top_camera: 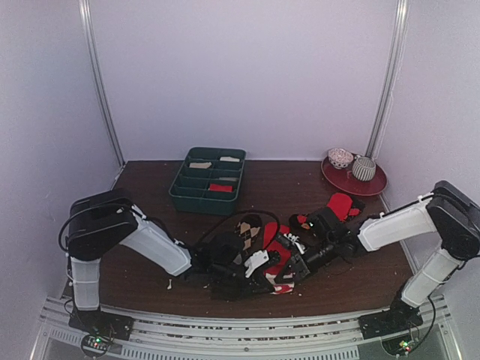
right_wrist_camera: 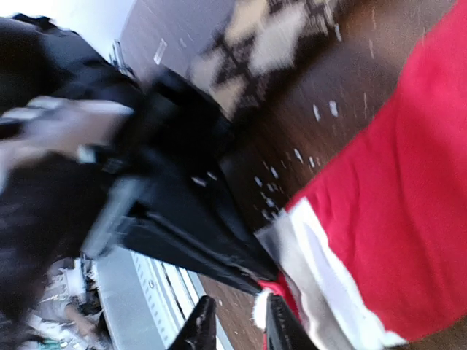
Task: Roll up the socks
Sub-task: Roll the sock at the center of the board.
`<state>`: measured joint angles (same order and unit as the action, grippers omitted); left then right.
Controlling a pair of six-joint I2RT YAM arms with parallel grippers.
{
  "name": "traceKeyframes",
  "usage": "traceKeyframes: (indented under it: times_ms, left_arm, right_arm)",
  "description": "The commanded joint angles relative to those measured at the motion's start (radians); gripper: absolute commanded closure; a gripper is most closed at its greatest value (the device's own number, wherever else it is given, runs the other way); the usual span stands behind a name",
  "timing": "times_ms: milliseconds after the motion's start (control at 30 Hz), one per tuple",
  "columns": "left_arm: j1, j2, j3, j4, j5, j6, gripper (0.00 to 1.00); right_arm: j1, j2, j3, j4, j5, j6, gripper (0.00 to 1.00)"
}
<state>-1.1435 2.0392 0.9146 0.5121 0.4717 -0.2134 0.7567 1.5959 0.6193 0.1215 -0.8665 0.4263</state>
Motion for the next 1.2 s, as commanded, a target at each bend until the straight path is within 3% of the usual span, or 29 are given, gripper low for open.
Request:
traceKeyframes:
  times_ms: [0, 167, 367, 667, 1167]
  left_arm:
    - [-0.005, 0.017, -0.032, -0.153, -0.011, -0.167, 1.00]
    - [0.021, 0.049, -0.014, -0.295, 0.064, -0.294, 1.00]
    - [0.056, 0.061, -0.008, -0.396, 0.109, -0.322, 1.00]
    - [0.082, 0.085, 0.017, -0.457, 0.109, -0.289, 1.00]
    - [0.083, 0.078, 0.018, -0.461, 0.118, -0.263, 1.00]
  right_arm:
    - [-0.001, -0.210, -0.036, 0.046, 0.117, -0.114, 0.72]
    - [0.071, -0.451, -0.228, 0.284, 0.322, -0.313, 0.57]
    - [0.178, -0.530, -0.367, 0.397, 0.504, -0.497, 0.55]
    - [0.330, -0.386, -0.348, 0.412, 0.578, -0.573, 0.56]
    - [0.361, -0.136, -0.305, 0.534, 0.734, -0.532, 0.63]
